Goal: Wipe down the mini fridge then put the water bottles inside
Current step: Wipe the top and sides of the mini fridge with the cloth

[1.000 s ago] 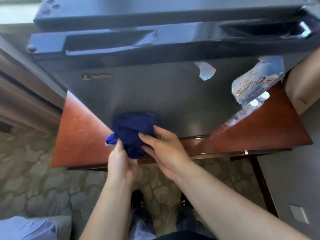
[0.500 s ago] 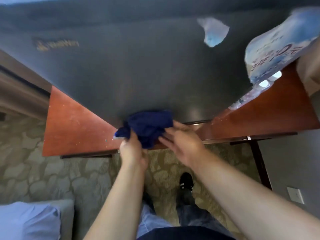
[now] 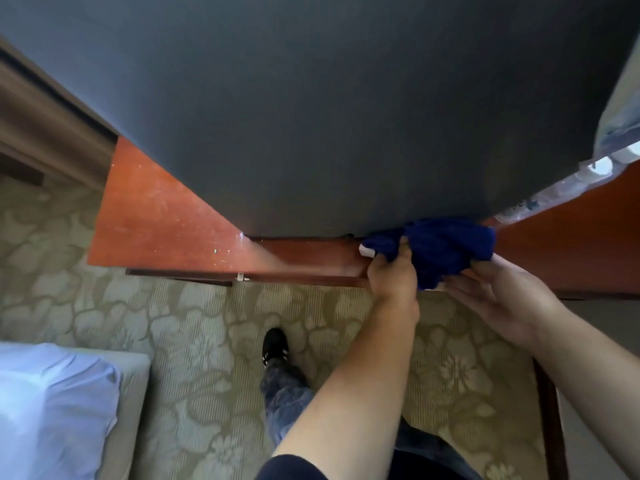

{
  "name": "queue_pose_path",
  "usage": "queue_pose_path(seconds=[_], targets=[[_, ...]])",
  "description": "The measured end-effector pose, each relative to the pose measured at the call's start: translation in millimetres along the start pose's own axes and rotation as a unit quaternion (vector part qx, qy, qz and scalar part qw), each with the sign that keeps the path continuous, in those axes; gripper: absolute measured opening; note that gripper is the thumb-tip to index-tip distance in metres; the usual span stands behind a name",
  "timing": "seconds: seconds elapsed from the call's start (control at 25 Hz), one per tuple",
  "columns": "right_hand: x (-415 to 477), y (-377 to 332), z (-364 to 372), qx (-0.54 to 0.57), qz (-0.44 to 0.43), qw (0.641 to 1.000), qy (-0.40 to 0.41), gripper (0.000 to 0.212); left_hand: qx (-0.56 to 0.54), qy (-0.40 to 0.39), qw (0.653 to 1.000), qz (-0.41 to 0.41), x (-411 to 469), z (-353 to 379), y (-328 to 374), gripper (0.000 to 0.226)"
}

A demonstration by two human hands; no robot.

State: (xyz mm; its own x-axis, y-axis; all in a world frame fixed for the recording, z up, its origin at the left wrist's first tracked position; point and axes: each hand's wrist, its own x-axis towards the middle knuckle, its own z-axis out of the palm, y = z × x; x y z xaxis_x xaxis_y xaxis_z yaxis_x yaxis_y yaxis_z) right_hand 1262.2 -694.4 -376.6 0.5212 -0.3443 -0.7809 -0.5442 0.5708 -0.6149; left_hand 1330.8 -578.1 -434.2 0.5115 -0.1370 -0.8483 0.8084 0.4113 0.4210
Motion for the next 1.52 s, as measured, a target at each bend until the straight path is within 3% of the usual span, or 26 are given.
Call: queue_pose_path(seconds=[0.16,0.28,0.36,0.44,0.56,0.72,1.0,1.12,1.28,1.52], targets=[[2,6,50,0.018,0.033,0.999,-0.018,0.024,-0.045,0.012,0.998,0.034,-1,-27,23,0.009],[2,20,101,0.027,0.066,0.997,-0.039,0.029,-0.066,0.034,0.993,0.091,-4,-62,56,0.027],[-2,32,140,0.032,0.083,0.994,-0.07,0.032,-0.074,0.069,0.985,0.137,-6,-91,85,0.026],[-6,46,181,0.022,0.099,0.99,-0.101,0.029,-0.042,0.127,0.976,0.174,-7,-124,118,0.016],[-8,68,246,0.014,0.127,0.983,-0.133,0.02,0.018,0.18,0.96,0.212,-6,-172,165,0.025],[-1,90,290,0.036,0.126,0.986,-0.105,0.035,0.105,0.167,0.959,0.201,11,-203,187,0.033],[20,79,235,0.069,0.128,0.989,-0.02,0.021,0.154,0.202,0.948,0.192,20,-179,138,0.031],[27,72,186,0.098,0.106,0.989,0.022,0.014,0.155,0.134,0.959,0.196,16,-142,100,0.008],[33,51,107,0.112,0.038,0.991,0.07,0.02,0.128,0.045,0.977,0.163,14,-80,41,0.012],[31,14,20,0.066,-0.055,0.993,0.08,0.027,0.089,-0.037,0.994,0.044,20,1,-19,0.008]])
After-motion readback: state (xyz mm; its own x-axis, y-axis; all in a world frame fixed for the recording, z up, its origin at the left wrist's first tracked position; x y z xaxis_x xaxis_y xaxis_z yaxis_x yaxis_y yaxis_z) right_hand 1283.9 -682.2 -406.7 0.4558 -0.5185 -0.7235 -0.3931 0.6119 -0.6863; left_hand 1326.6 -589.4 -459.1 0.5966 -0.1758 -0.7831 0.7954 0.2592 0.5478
